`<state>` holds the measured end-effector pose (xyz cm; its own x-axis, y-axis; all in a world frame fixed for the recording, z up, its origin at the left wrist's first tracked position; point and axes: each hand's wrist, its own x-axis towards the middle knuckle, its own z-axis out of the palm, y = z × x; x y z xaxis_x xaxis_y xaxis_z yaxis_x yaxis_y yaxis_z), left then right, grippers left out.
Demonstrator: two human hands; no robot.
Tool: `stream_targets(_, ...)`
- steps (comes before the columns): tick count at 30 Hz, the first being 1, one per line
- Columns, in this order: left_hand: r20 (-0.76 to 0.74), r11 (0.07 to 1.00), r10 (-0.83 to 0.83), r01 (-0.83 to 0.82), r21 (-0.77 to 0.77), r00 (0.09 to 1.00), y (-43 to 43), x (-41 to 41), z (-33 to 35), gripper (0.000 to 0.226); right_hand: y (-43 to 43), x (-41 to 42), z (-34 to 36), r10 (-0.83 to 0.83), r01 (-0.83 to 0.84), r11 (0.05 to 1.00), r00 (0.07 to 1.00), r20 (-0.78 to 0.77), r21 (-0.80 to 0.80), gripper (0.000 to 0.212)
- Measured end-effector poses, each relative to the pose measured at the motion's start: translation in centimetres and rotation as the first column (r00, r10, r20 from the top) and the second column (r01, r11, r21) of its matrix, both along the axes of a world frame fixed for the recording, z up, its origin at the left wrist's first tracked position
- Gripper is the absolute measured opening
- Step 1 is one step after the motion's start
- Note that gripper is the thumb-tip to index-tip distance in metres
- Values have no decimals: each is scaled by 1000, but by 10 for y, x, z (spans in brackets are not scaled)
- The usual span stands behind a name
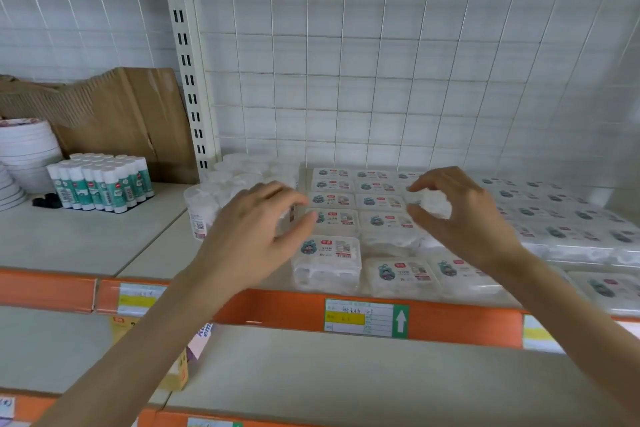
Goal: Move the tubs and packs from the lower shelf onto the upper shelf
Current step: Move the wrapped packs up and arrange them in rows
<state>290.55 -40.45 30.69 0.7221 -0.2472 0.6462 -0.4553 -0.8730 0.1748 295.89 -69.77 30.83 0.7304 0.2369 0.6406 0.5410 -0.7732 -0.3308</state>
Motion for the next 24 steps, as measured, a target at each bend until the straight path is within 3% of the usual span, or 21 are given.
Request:
stream_targets(2,-51,997,-7,11,78,999,-20,9,14,56,-14,13,4,-101,97,994,991,-93,-44,32)
stream_targets(5,-100,983,-29,46,180,995,-52,23,23,49,-30,25,2,-225,199,971,950,-218,-134,42)
stream_targets(10,-228,987,-85,113,112,970,-85,42,25,45,-42,29,-2,-314,265,947,886,-342,-183,49)
stream_targets(13,-312,991,-113,131,37,943,-91,50,25,42,-44,27,0,-298,271,954,898,-323,-126,50)
stream_targets(16,-376,978,-197,154,-141,905,-91,52,26,30,-43,20,4,-248,241,969,930,-272,-60,56)
stream_targets(19,-427,931,-271,123,-343,863,-93,52,33,29,-35,11,12,-114,113,993,970,-214,-19,60)
stream_targets(24,-550,872,-304,-5,-490,778,-96,50,44,34,-13,-3,22,103,-99,994,987,-120,41,65)
